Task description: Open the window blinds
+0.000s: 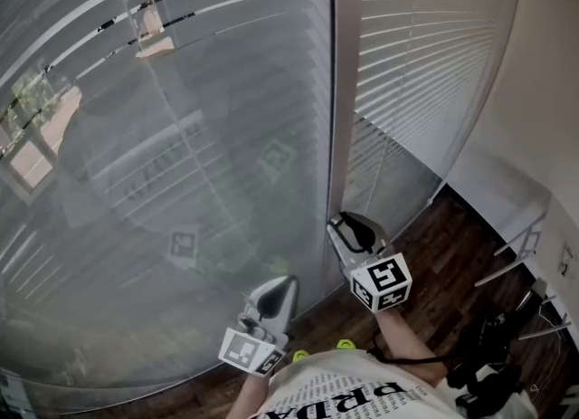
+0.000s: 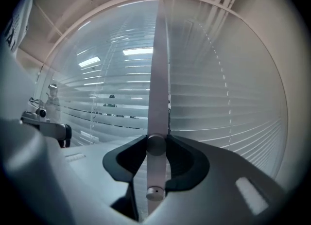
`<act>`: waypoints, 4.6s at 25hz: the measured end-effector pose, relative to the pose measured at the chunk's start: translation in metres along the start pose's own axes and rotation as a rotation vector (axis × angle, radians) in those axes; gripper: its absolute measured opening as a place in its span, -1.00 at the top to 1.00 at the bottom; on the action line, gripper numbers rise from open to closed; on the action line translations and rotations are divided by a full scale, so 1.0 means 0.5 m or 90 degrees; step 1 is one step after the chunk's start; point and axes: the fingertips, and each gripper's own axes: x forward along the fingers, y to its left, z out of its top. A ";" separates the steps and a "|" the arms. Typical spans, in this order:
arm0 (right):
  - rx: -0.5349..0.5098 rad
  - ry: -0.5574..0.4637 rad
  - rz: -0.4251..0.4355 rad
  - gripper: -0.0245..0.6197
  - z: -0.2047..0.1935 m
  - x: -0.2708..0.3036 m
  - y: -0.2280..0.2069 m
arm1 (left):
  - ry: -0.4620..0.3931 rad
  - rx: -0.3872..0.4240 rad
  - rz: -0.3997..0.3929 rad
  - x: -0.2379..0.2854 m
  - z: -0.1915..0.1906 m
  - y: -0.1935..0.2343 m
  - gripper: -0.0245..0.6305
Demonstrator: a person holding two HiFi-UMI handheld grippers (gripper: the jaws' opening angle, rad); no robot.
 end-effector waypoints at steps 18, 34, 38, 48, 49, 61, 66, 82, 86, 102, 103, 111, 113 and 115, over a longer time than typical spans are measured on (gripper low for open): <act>-0.124 0.030 0.023 0.53 -0.004 -0.002 0.009 | -0.004 -0.001 0.004 0.001 0.000 -0.012 0.95; -0.590 0.116 -0.002 0.53 -0.017 0.002 0.027 | -0.003 -0.001 0.016 0.004 0.000 -0.012 0.95; -0.551 0.105 -0.008 0.53 -0.013 -0.001 0.028 | -0.003 -0.002 0.015 0.004 -0.001 -0.012 0.95; -0.380 0.070 0.006 0.53 -0.007 -0.005 0.028 | -0.002 -0.010 0.008 0.006 -0.003 -0.016 0.95; -0.361 0.068 0.011 0.53 -0.005 -0.006 0.028 | -0.002 -0.011 0.009 0.005 -0.003 -0.015 0.95; -0.171 0.045 0.037 0.52 0.002 -0.009 0.019 | 0.002 -0.016 0.002 0.006 -0.002 -0.017 0.95; -0.089 0.035 0.038 0.53 -0.006 -0.003 0.008 | 0.003 -0.017 0.000 0.009 -0.008 -0.013 0.95; 0.078 0.003 0.043 0.52 -0.009 0.000 -0.002 | 0.002 -0.016 -0.002 0.003 -0.010 -0.013 0.95; 0.106 -0.002 0.046 0.52 -0.003 -0.002 -0.001 | 0.003 -0.017 -0.002 0.001 -0.005 -0.019 0.95; 0.104 -0.015 0.024 0.52 -0.008 0.004 -0.004 | 0.001 -0.014 -0.010 -0.001 -0.005 -0.021 0.95; 0.089 -0.011 0.022 0.52 -0.009 0.005 -0.003 | 0.001 -0.015 -0.009 -0.002 -0.004 -0.019 0.95; -0.199 0.076 0.014 0.52 -0.006 0.004 0.016 | -0.007 -0.020 0.011 -0.022 0.003 -0.009 0.95; -0.288 0.093 0.008 0.52 -0.008 0.006 0.022 | -0.008 -0.023 0.015 -0.025 0.004 -0.005 0.95; -0.364 0.100 0.005 0.52 -0.003 0.011 0.026 | -0.013 -0.023 0.019 -0.025 0.008 0.001 0.95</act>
